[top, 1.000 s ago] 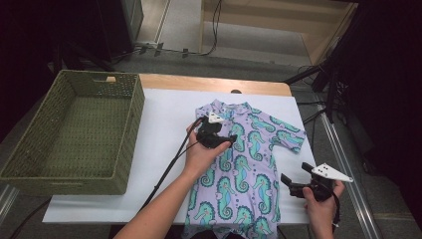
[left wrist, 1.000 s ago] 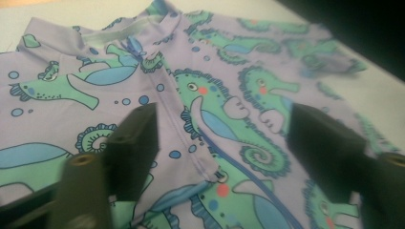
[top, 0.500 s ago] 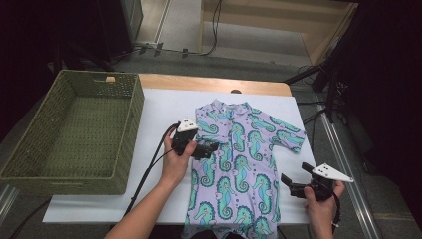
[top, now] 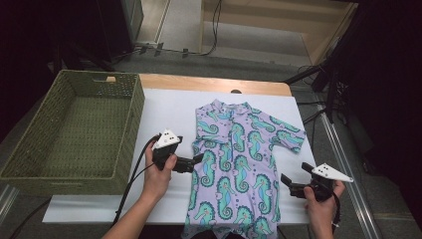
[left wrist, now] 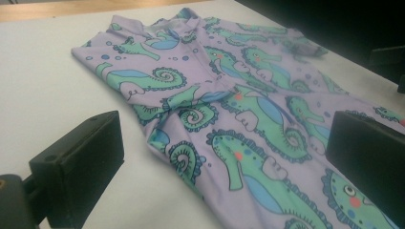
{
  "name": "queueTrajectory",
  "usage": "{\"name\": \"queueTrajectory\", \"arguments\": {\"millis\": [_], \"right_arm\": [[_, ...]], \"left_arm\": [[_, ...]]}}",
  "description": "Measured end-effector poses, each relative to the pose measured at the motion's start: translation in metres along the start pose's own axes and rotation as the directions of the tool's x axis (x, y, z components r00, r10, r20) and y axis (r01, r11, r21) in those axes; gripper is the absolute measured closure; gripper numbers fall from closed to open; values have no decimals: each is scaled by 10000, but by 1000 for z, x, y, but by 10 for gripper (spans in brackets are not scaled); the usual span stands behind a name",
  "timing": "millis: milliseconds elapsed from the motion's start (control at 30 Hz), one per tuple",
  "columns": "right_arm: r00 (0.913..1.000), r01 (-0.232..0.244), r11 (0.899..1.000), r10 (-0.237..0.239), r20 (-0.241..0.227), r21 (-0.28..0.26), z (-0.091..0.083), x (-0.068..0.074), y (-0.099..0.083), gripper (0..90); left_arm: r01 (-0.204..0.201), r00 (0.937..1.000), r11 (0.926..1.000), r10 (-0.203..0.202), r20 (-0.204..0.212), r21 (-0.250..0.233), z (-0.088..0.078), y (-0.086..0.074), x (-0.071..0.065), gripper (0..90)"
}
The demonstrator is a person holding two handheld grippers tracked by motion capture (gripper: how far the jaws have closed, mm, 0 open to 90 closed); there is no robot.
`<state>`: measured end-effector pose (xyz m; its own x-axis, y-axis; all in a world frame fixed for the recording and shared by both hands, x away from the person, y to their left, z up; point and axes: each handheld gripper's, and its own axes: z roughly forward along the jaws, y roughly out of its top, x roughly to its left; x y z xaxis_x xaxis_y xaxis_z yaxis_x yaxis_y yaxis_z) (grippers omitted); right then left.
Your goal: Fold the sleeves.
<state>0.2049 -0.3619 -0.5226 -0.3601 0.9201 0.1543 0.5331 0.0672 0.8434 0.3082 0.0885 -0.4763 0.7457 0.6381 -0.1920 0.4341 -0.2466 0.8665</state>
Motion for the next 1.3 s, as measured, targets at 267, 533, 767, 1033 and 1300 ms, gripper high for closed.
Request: {"name": "queueTrajectory", "arguments": {"millis": [267, 533, 767, 1033, 1300], "right_arm": [[9998, -209, 9998, 209, 27, -54, -1, -1, 0, 0], [9997, -234, 9997, 234, -19, -62, -2, -2, 0, 0], [9990, -437, 9990, 437, -26, -34, -4, -4, 3, 0], [9975, -702, 9970, 698, -144, -338, -5, -5, 14, 0], [9947, -997, 9946, 1004, 204, -301, 0, -18, 29, 0]], "left_arm": [[-122, 9999, 9998, 120, 89, 152, -19, -13, -6, 0], [-315, 9994, 9995, 316, -166, 29, -36, -23, -9, 0], [-497, 9987, 9986, 499, -108, 180, -45, -38, -12, 0], [-395, 9990, 9992, 396, -189, 41, -55, -50, -9, 0], [-316, 9989, 9995, 316, -337, 17, -62, -59, -9, 0]]}}
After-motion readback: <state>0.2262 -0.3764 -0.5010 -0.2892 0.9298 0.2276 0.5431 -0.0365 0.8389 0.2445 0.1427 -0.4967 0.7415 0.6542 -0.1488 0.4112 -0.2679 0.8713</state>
